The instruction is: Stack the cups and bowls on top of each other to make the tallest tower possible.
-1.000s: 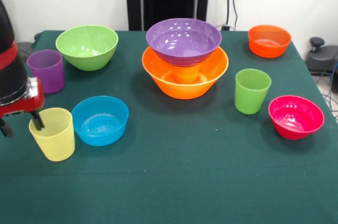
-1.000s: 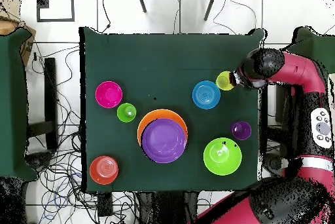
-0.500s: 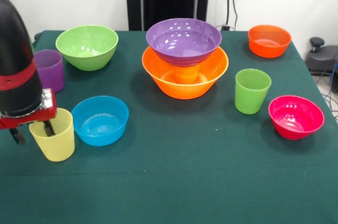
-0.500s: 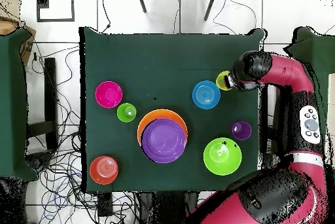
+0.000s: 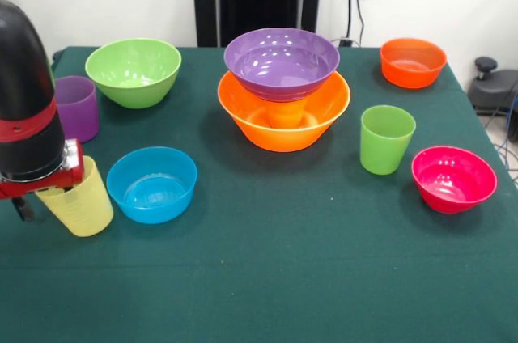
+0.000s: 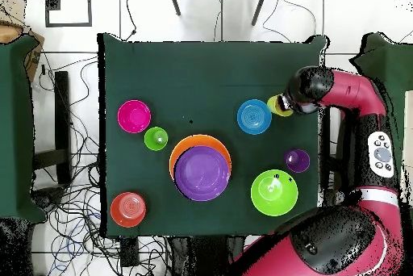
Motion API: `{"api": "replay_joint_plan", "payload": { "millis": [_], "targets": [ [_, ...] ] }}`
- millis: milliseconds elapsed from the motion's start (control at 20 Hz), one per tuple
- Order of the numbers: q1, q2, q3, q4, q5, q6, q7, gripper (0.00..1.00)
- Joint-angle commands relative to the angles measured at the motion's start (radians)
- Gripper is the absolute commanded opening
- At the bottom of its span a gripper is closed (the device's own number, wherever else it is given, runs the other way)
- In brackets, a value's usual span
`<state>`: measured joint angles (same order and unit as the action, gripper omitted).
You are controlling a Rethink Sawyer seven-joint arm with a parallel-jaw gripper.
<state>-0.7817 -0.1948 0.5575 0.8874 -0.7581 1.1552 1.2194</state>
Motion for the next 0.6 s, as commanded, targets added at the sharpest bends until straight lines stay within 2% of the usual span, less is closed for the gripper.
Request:
{"api": "replay_joint_plan", "payload": {
  "millis": [50,200,600],
  "targets": [
    [0.033,-0.049,-0.052,0.081,0.019,-0.061,0.051,1.0],
    [0.034,-0.059,-0.052,0.085,0.038,-0.045,0.041,1.0],
    [0.05,-0.058,-0.078,0.079,0.032,-0.045,0.03,1.0]
  ]
}}
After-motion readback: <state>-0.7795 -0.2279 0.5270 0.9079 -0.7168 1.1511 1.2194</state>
